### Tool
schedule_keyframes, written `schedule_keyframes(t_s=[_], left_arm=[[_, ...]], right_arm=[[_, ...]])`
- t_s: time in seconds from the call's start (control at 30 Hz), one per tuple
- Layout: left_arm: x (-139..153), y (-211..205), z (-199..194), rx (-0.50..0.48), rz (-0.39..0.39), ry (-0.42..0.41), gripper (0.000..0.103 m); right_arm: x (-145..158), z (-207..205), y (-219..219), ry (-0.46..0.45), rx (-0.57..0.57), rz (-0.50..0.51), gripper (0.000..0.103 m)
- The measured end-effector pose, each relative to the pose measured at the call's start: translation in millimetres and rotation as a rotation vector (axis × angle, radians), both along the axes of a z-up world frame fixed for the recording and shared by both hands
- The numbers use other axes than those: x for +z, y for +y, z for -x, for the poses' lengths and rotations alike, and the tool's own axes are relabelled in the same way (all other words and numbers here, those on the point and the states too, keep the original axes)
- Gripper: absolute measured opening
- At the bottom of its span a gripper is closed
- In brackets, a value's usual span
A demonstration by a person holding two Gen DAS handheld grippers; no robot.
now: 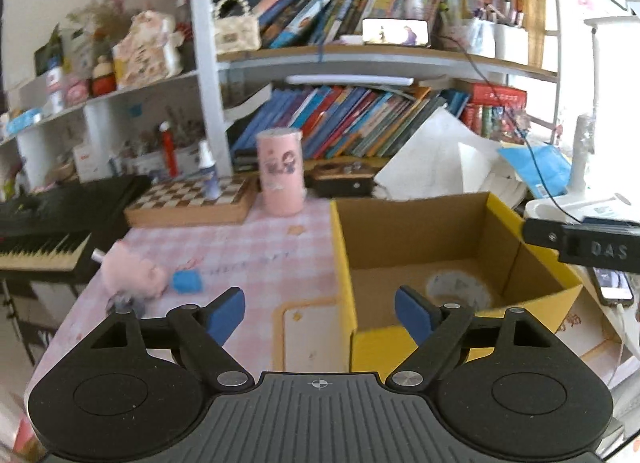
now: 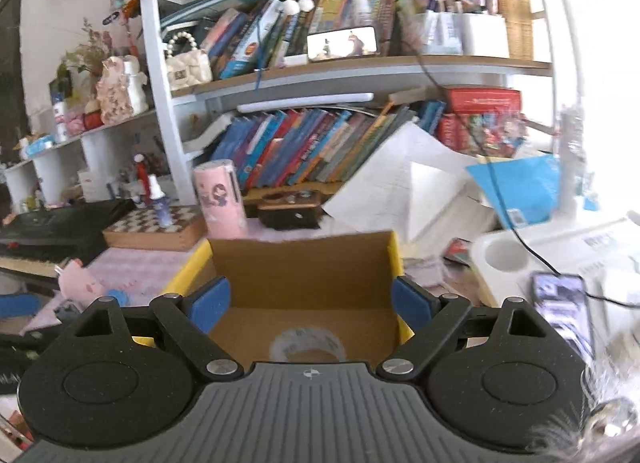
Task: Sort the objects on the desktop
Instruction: 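Open the right tool to release the tape and withdraw from the box, then move both tools back toward the small items beside the plush pig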
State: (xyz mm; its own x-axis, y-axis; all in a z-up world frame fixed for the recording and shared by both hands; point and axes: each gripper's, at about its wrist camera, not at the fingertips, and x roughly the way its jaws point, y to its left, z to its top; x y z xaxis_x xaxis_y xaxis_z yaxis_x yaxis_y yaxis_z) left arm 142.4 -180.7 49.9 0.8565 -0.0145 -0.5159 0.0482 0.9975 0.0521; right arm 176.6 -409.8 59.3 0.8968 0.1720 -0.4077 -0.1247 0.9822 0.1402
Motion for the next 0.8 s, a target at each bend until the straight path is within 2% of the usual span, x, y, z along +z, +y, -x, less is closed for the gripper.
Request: schedule_keyframes(t_s=[0.23,0.4,0.53,0.8], left_arm=[[-10.4,20.0,28.4,0.061,0.053,0.002,0.085],[-17.5,35.7,46.3,0.115,0.065,-0.036,0.085],[-24.9,45.1,55.3,0.106,0.069,-0.036,0.086],[-30.9,68.5,69.9,0.067,0.083,-0.019,0.088]], right_arm=[[-22.0,28.3,14.5,0.073,-0.054,0.026,0.087],[-28.1,46.4,30.8,0.064,-0.078,0.054,0.087],[-31.6,58.7,40.4,0.064,-0.126,0.067,0.087],[-41.1,79.4,57.7,0.127,-0.209,0.090,0.085]])
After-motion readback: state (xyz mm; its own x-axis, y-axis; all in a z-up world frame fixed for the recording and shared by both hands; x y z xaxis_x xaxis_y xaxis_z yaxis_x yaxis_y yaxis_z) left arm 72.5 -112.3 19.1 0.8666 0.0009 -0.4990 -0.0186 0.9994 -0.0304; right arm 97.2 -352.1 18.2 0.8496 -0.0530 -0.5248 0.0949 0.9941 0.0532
